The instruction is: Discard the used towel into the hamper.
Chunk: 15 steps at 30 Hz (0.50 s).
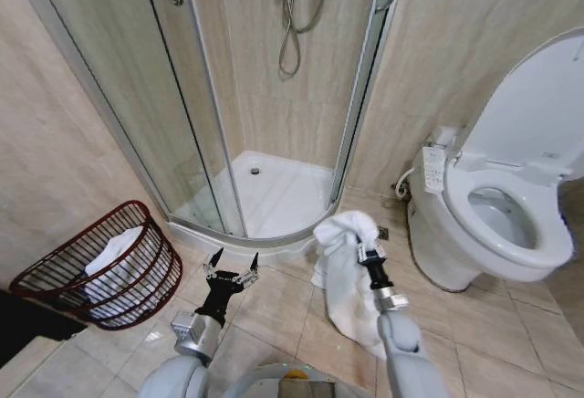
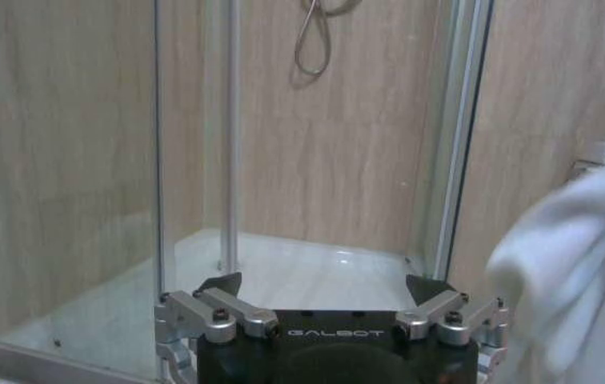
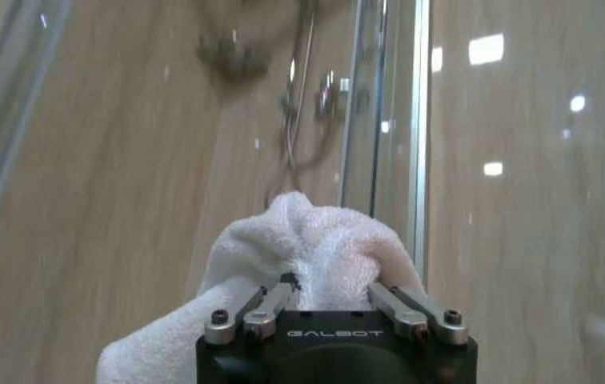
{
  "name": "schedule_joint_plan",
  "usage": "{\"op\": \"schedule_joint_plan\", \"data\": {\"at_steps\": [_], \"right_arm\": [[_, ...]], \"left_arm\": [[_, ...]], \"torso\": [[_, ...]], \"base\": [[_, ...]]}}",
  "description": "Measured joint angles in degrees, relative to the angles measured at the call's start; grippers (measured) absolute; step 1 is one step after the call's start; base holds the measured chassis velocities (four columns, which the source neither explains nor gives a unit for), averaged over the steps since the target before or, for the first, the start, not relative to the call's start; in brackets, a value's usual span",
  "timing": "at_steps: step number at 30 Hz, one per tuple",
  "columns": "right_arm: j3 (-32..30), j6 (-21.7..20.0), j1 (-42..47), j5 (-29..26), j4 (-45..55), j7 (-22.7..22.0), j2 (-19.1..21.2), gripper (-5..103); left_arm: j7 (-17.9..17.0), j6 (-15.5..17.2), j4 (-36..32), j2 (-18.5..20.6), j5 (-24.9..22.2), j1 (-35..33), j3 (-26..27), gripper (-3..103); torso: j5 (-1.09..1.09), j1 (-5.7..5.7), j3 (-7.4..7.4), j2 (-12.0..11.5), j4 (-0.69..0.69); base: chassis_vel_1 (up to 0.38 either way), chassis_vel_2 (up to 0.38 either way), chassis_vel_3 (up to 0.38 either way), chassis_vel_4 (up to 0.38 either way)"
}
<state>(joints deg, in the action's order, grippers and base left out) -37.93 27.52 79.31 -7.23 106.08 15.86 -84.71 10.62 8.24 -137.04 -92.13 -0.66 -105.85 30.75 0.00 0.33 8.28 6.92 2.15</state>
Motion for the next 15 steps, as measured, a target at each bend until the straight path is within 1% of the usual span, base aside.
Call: {"op": "schedule_joint_plan", "data": {"at_steps": [1,4,5,9,15], "right_arm": [[0.0,0.0,0.0,0.0,0.0,0.0,0.0,21],[-1.0,-2.6,1.6,-2.4,8.1,-0.2,1.5,21],[-1.0,-2.6,1.6,-2.4,8.1,-0.2,1.5,21],[-2.7,-4.5,3.0,-4.8,15.3,-1.6,3.0,21],[-4.0,-5.0,3.6,-6.2,19.6,-3.4,4.0,21]], "left_arm": [[0.0,0.0,0.0,0.0,0.0,0.0,0.0,100],[0.0,0.0,0.0,0.0,0.0,0.0,0.0,100],[0.0,0.0,0.0,0.0,0.0,0.0,0.0,100],[0.0,0.0,0.0,0.0,0.0,0.0,0.0,100],[0.0,0.0,0.0,0.0,0.0,0.0,0.0,100]], "torso": [[0.00,0.00,0.00,0.0,0.00],[-0.01,0.00,0.00,0.0,0.01],[-0.01,0.00,0.00,0.0,0.01],[0.01,0.00,0.00,0.0,0.01],[0.00,0.00,0.00,0.0,0.01]], "base": [[0.000,0.000,0.000,0.000],[0.000,0.000,0.000,0.000],[0.000,0.000,0.000,0.000],[0.000,0.000,0.000,0.000],[0.000,0.000,0.000,0.000]]}}
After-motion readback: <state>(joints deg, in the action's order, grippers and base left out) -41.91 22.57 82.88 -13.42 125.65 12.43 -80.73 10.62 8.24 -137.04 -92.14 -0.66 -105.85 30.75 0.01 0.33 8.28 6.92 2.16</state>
